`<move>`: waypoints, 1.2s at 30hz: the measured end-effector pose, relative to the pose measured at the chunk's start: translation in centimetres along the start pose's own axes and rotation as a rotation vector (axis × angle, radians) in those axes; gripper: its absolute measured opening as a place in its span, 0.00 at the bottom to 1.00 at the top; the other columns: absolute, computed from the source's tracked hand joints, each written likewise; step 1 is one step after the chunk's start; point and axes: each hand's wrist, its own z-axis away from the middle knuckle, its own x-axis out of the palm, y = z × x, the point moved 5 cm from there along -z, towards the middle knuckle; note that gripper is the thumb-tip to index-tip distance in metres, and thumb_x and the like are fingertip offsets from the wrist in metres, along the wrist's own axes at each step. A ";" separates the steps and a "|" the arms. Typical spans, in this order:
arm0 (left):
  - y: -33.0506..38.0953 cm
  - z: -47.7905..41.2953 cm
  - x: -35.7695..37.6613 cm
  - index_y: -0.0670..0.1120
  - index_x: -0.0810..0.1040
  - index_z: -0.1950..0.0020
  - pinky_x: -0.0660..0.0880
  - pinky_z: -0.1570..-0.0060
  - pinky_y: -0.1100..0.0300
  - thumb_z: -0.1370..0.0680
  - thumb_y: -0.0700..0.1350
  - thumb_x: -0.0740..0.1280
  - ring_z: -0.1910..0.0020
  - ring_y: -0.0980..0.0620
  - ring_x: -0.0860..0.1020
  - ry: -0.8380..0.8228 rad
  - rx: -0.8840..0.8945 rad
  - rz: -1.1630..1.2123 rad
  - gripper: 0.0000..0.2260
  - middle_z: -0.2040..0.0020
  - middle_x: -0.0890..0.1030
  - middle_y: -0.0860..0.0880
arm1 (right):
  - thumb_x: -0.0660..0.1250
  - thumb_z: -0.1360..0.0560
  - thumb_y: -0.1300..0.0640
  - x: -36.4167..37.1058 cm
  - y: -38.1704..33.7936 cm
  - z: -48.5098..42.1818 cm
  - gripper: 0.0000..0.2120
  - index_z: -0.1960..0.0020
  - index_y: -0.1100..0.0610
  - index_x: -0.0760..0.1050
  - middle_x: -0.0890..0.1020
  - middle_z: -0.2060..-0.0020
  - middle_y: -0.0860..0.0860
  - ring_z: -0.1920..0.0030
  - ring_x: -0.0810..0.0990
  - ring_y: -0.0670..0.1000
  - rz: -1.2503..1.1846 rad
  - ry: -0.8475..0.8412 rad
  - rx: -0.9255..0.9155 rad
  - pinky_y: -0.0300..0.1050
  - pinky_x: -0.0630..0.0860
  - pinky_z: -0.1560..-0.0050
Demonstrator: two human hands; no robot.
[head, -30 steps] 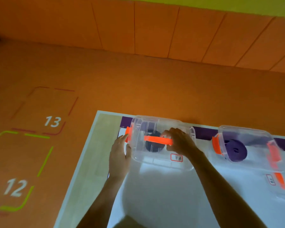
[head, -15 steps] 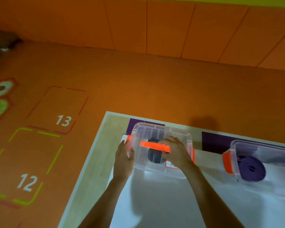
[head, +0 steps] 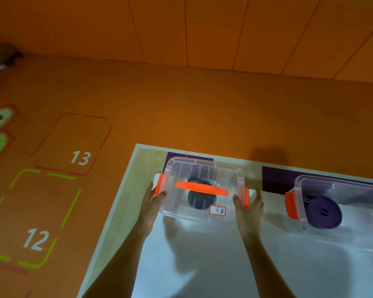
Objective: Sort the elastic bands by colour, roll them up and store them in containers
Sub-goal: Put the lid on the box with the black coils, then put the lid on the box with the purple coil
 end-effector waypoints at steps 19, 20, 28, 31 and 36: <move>3.9 2.0 0.2 0.43 0.85 0.49 0.81 0.52 0.59 0.22 0.39 0.76 0.57 0.47 0.84 0.234 0.337 -0.346 0.03 0.56 0.86 0.48 | 0.63 0.15 0.57 0.2 -3.8 2.9 0.14 0.31 0.61 0.75 0.86 0.47 0.63 0.51 0.86 0.65 0.174 0.223 -0.271 0.64 0.84 0.55; 4.0 2.1 0.2 0.43 0.85 0.50 0.80 0.54 0.60 0.22 0.39 0.76 0.59 0.48 0.83 0.243 0.351 -0.359 0.02 0.58 0.85 0.49 | 0.63 0.15 0.58 0.2 -4.1 2.9 0.14 0.31 0.61 0.75 0.86 0.48 0.63 0.51 0.87 0.65 0.189 0.220 -0.263 0.64 0.84 0.54; 7.0 3.8 1.0 0.44 0.81 0.36 0.84 0.45 0.47 0.22 0.46 0.76 0.45 0.42 0.84 0.204 0.537 -0.946 0.16 0.43 0.86 0.43 | 0.61 0.14 0.47 -4.5 -5.6 4.6 0.20 0.27 0.55 0.73 0.82 0.35 0.55 0.38 0.83 0.57 0.682 0.038 -0.432 0.56 0.82 0.39; 8.0 6.7 3.7 0.43 0.80 0.33 0.82 0.42 0.44 0.24 0.42 0.76 0.38 0.38 0.82 0.116 0.741 -1.091 0.20 0.38 0.84 0.41 | 0.67 0.16 0.54 -8.3 -5.1 6.6 0.15 0.31 0.56 0.77 0.84 0.37 0.55 0.40 0.85 0.56 0.812 0.111 -0.516 0.52 0.83 0.42; 7.0 11.8 9.8 0.48 0.74 0.23 0.71 0.26 0.48 0.16 0.46 0.63 0.24 0.44 0.72 -0.110 0.883 -1.251 0.20 0.24 0.75 0.48 | 0.68 0.18 0.59 -14.6 -2.8 9.1 0.08 0.40 0.56 0.81 0.85 0.44 0.53 0.46 0.86 0.56 0.911 0.180 -0.481 0.53 0.85 0.49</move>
